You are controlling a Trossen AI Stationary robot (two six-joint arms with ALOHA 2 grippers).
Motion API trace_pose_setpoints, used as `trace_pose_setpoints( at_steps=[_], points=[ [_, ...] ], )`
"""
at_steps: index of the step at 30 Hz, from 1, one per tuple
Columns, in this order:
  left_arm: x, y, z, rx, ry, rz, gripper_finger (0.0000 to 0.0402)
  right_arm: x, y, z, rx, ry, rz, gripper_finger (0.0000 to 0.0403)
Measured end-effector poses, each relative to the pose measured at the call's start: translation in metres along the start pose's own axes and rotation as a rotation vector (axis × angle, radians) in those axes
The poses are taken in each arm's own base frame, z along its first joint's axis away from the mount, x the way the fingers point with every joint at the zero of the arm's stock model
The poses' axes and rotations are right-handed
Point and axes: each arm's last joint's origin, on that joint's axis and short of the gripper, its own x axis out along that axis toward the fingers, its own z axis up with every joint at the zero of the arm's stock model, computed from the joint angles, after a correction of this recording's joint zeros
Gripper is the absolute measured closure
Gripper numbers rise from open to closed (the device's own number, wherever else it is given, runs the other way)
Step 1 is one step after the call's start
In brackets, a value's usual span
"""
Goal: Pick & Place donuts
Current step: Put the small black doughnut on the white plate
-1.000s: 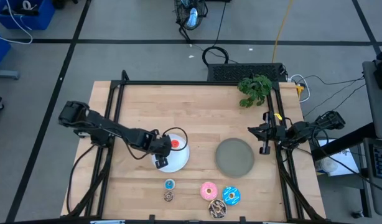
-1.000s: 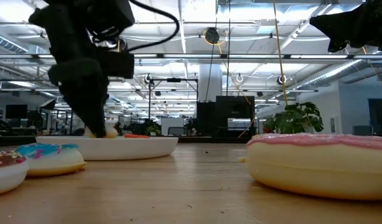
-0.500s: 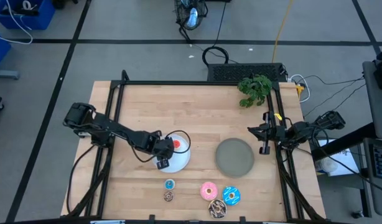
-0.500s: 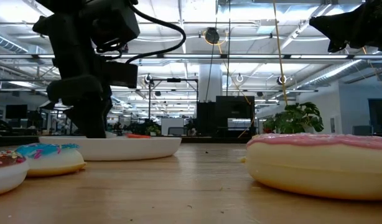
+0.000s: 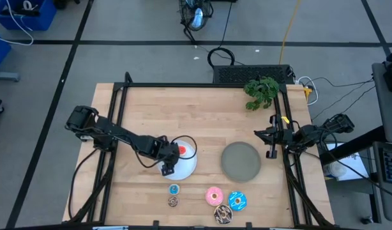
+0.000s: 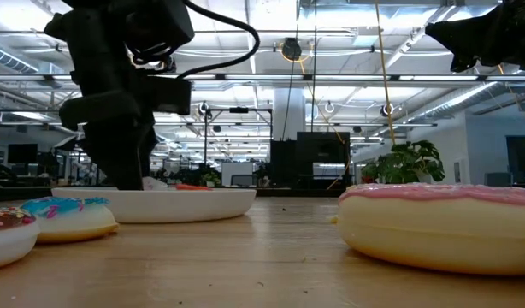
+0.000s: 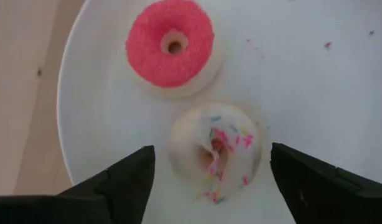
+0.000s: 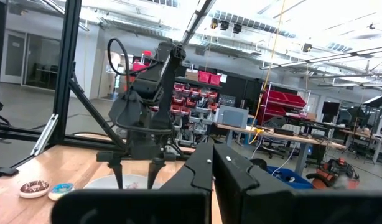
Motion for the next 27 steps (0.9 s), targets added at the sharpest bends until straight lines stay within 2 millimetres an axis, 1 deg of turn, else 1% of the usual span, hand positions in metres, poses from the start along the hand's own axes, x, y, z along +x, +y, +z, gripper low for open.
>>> trace_pose_setpoints(
  at_steps=[4, 6, 9, 15, 19, 21, 23, 27],
  points=[
    [-0.001, 0.000, 0.000, 0.016, 0.000, 0.002, 0.0074, 0.000, 0.000, 0.000, 0.000, 0.000, 0.000, 0.0403],
    [-0.005, 0.001, 0.001, 0.032, -0.012, -0.007, 0.0073, 0.000, 0.000, 0.000, 0.000, 0.000, 0.000, 0.0403],
    [-0.016, -0.002, 0.010, 0.054, -0.007, -0.013, 0.0073, 0.000, 0.000, 0.000, 0.000, 0.001, 0.000, 0.0403],
    [-0.067, -0.011, 0.042, 0.088, -0.007, 0.072, 0.0073, 0.000, 0.000, 0.000, -0.001, 0.001, -0.001, 0.0403],
    [-0.100, -0.023, 0.061, 0.096, -0.074, 0.038, 0.0077, 0.000, 0.000, 0.000, -0.004, 0.001, -0.001, 0.0403],
    [-0.110, -0.031, 0.065, 0.133, -0.106, 0.009, 0.0093, 0.000, 0.000, 0.000, -0.004, 0.001, -0.001, 0.0403],
    [-0.118, -0.041, 0.064, 0.186, -0.130, -0.006, 0.0118, 0.000, 0.000, 0.000, -0.005, 0.001, 0.000, 0.0403],
    [-0.125, -0.060, 0.058, 0.236, -0.173, -0.046, 0.0191, 0.000, 0.000, 0.000, -0.005, 0.001, 0.000, 0.0403]
  ],
)
